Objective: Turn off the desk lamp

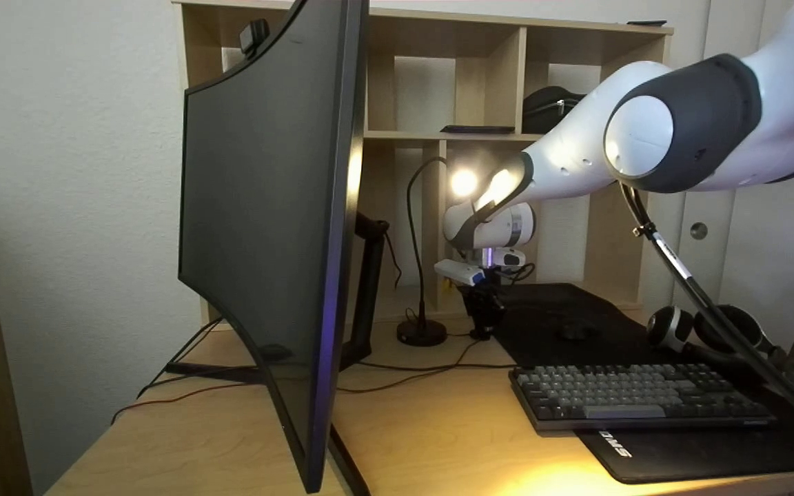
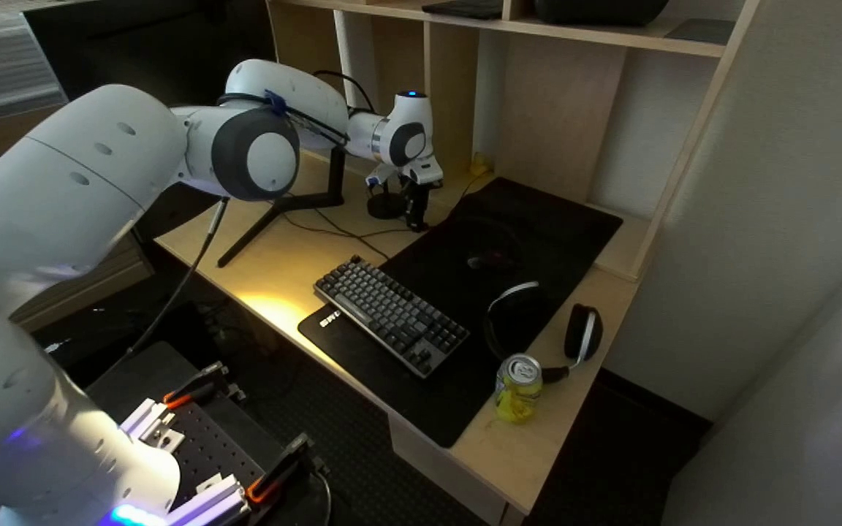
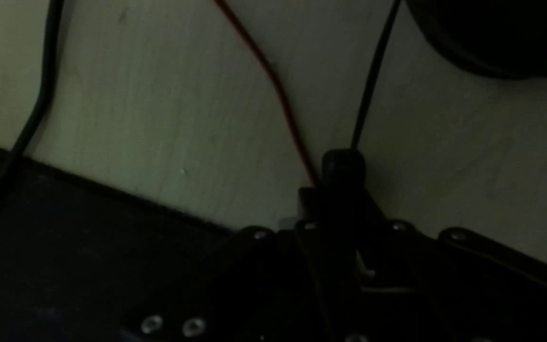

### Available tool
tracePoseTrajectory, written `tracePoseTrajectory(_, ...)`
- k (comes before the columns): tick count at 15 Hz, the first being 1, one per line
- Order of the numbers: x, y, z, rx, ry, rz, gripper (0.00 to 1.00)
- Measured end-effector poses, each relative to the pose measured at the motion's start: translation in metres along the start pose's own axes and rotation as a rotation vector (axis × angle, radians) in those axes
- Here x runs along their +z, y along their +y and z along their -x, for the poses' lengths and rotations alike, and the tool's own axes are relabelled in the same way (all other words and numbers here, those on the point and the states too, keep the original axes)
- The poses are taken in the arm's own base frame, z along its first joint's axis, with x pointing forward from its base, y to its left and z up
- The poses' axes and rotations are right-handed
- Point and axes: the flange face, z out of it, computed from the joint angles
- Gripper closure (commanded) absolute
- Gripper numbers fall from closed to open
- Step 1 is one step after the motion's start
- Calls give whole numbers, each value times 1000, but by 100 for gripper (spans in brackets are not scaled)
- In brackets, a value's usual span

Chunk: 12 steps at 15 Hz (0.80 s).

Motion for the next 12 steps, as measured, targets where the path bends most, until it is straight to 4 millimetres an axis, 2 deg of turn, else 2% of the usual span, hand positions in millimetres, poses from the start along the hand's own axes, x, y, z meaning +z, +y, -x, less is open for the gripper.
tracePoseTrajectory(4,0,1,-5,0,-2,0,95)
tracePoseTrajectory(9,0,5,-21,-12,-22,-8,95)
tracePoseTrajectory(10,0,5,-22,-18,-24,-9,53)
tracePoseTrajectory(11,0,5,-22,-21,-25,-9,53)
tracePoseTrajectory(12,0,5,-22,-22,-25,-9,46)
